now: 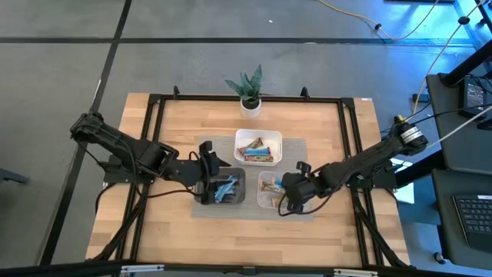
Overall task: Pick and place Granola Bars by type
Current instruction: Put the yellow granola bar into the transparent bin, then return to Home Position
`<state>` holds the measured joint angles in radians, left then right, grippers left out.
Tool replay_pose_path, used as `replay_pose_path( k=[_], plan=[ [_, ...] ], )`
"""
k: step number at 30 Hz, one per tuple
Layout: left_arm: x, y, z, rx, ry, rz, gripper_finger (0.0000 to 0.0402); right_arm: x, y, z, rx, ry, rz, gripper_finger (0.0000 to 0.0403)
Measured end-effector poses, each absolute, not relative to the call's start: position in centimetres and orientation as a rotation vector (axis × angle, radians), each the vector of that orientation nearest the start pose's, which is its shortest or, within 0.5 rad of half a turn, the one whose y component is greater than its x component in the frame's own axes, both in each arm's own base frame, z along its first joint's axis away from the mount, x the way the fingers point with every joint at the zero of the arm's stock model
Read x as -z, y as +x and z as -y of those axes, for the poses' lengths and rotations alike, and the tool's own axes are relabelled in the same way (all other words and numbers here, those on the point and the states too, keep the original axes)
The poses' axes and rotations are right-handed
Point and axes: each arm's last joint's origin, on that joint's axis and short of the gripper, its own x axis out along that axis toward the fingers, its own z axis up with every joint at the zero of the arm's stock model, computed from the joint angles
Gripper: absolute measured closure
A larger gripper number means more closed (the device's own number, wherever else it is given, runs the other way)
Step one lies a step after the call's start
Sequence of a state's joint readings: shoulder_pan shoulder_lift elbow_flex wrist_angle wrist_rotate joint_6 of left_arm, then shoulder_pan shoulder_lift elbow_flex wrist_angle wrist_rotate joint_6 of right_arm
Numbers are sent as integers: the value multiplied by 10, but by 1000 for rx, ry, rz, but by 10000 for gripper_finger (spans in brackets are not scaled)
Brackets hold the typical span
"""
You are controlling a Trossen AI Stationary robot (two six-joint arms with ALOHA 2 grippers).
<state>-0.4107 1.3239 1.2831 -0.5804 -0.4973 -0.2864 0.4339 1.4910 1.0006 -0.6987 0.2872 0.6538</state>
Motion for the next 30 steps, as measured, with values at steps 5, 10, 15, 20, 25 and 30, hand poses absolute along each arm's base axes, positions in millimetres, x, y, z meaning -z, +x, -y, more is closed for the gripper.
replay_pose_path(
  k=[5,10,15,20,25,30],
  plan=[
    [-355,261,99,-163,-15,-539,170,-195,262,-112,257,126,-1157,275],
    [-355,261,99,-149,-29,-544,171,-177,267,-114,274,92,-1213,275],
    [-355,261,99,-154,-48,-543,171,-165,269,-116,259,90,-1270,275],
    [-354,261,99,-158,-59,-547,171,-162,270,-118,195,115,-1315,271],
    [-354,261,99,-144,-101,-555,171,-165,271,-119,181,130,-1299,236],
    [-354,256,91,-133,-70,-597,171,-167,271,-120,149,151,-1327,189]
  ],
)
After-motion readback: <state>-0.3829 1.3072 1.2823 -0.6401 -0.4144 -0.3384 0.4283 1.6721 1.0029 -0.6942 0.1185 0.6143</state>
